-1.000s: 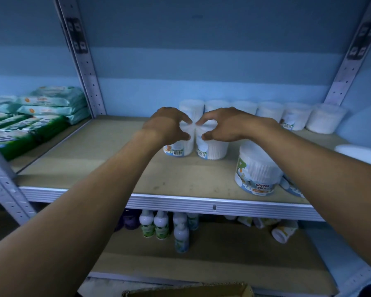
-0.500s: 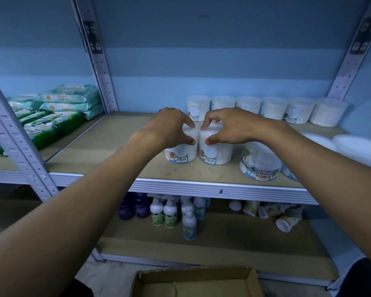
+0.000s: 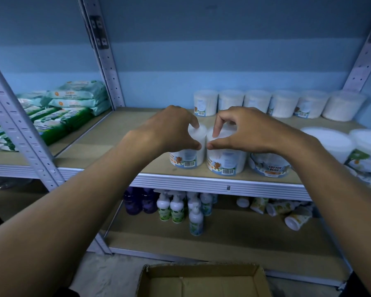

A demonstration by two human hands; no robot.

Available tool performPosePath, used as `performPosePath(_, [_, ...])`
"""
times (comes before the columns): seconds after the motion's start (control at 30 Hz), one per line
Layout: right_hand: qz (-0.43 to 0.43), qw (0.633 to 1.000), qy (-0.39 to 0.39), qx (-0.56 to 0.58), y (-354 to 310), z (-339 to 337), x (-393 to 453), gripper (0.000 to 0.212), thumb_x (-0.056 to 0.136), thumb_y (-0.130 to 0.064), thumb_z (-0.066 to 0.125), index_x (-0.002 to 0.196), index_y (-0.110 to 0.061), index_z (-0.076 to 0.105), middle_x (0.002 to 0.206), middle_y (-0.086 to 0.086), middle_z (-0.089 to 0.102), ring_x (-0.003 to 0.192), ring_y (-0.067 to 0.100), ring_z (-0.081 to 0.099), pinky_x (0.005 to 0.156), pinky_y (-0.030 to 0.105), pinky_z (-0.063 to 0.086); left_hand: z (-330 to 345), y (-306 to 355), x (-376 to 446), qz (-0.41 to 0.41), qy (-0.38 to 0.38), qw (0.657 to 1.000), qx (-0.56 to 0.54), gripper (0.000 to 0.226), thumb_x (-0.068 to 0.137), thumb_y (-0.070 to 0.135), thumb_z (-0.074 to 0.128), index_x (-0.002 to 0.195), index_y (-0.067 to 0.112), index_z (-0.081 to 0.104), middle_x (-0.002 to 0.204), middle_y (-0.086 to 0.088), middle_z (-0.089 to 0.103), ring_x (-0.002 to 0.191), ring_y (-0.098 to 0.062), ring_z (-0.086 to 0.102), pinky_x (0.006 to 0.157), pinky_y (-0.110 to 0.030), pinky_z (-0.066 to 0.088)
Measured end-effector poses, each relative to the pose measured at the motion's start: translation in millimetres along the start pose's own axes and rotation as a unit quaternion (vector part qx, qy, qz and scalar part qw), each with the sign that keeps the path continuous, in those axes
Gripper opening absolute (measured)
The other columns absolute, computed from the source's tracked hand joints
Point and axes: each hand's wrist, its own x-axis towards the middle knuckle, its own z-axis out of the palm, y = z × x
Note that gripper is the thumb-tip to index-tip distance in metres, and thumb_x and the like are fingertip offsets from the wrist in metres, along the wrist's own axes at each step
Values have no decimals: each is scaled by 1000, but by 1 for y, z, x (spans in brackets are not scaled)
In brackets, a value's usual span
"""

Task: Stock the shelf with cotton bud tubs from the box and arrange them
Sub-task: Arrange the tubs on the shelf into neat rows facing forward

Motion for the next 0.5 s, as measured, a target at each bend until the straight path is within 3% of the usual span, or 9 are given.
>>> performPosePath(0.17, [-1,999,42,4,7,6,-5,43,67,-69,74,96,-40,61,112,-13,52,105,8,47,82,29,35,-10,-4,1,-10,-27,1000,-8,73,72,60,76,136,32,55,137,2,54,129,-19,48,101,-32,41])
performPosePath(0.3, [16,999,44,-1,12,3,-5,55,59,-80,68,98,-42,59,114,-12,52,109,10,48,89,34,43,-16,-12,1,-45,-91,993,-66,87,71,63,76,146,37,42,153,7,39,139,-17,40,113,-34,34])
performPosePath(0.5, [18,999,36,-7,13,-1,-9,51,60,-74,74,98,-42,60,114,-14,53,107,10,49,87,32,42,-15,-19,2,-67,-114,980,-146,84,71,59,78,145,39,43,150,13,43,132,-14,46,109,-32,37])
